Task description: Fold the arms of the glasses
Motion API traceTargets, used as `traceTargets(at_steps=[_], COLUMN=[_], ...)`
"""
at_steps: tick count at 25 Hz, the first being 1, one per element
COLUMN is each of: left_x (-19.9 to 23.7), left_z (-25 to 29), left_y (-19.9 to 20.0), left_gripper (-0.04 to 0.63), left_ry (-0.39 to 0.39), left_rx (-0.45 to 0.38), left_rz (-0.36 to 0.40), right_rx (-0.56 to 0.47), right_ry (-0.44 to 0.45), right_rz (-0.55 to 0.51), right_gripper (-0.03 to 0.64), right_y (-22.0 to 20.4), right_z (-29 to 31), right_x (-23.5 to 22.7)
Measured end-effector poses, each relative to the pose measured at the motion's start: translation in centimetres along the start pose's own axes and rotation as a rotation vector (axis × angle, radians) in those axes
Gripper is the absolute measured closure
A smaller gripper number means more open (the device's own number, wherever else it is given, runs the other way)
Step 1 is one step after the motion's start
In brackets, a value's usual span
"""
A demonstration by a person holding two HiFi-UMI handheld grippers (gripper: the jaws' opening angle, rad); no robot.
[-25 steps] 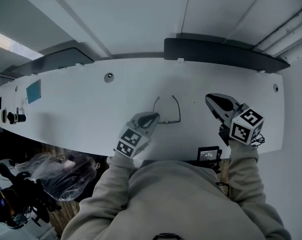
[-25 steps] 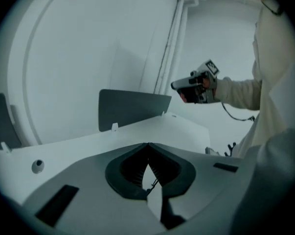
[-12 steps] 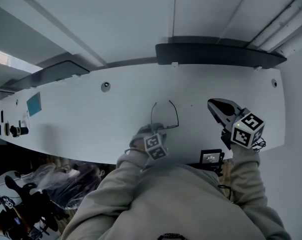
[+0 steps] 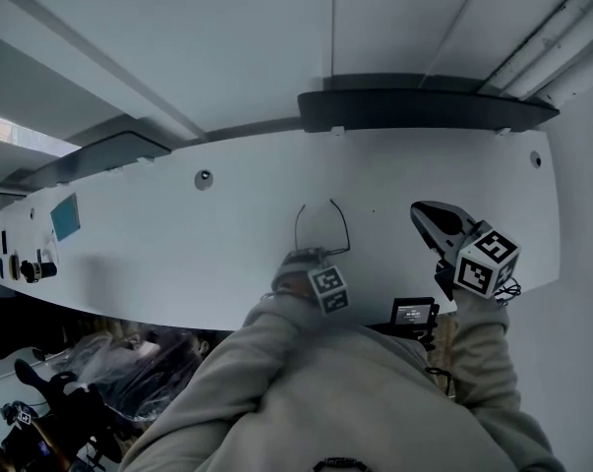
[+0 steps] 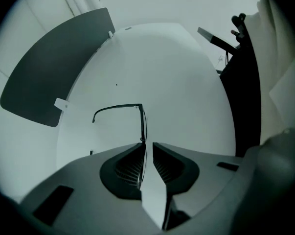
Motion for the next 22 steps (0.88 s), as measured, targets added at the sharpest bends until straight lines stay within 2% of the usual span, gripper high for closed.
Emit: traceTargets(at_steps=[6,9,12,17,18,19,20,22], left_x=[1.9,3.0,3.4,3.7,3.7,3.9,4.0,4.2], left_z=[0.4,0.4,0.1,-0.4,-0.4,-0.4,-0.3,0.1], left_y=[0.1,0.0,-0.4,-2.0,-2.1,-2.1,-1.9,-1.4], left_gripper=[0.536,0.583,0.592,0.591,0.552,0.467,0.419,0.413], left_ry=[0.040,0.083,0.106,0.098,0.084,0.069,0.054,0.024], left_rx=[-0.004,-0.016,-0.041,-0.050,-0.052,-0.052,-0.049,-0.031], left_rz=[0.006,0.018,0.016,-0.068,-0.097,-0.125,-0.146,-0.152], right_rx=[0.005,0.005,0.000,-0.004,-0.001,0.004,0.011,0.026], right_ry=[-0.014,-0.028,-0.045,-0.048,-0.047,-0.045,-0.044,-0.044], right_rz=[0.000,0.005,0.020,0.036,0.036,0.034,0.028,0.013], right_gripper=[0.598,0.598,0.598,0.598,0.598,0.598,0.598,0.598], right_y=[-0.3,-0.4,-0.5,-0.8,-0.9,-0.9,-1.0,-1.3], right_z=[-0.5,-1.0,-1.5,-1.4,-1.2,-1.0,-0.7,-0.3], right_x=[-0.3,-0.8,-1.2,-1.7,-1.6,-1.5,-1.4,-1.2])
Point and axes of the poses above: the fingertips, and each gripper's own axes: z forward along the fingers, x to its left, y out of its top, the point moved 2 cm from there along -z, backward along the fingers, and after that the axes turned 15 degrees about z, right-handed, at the moved point
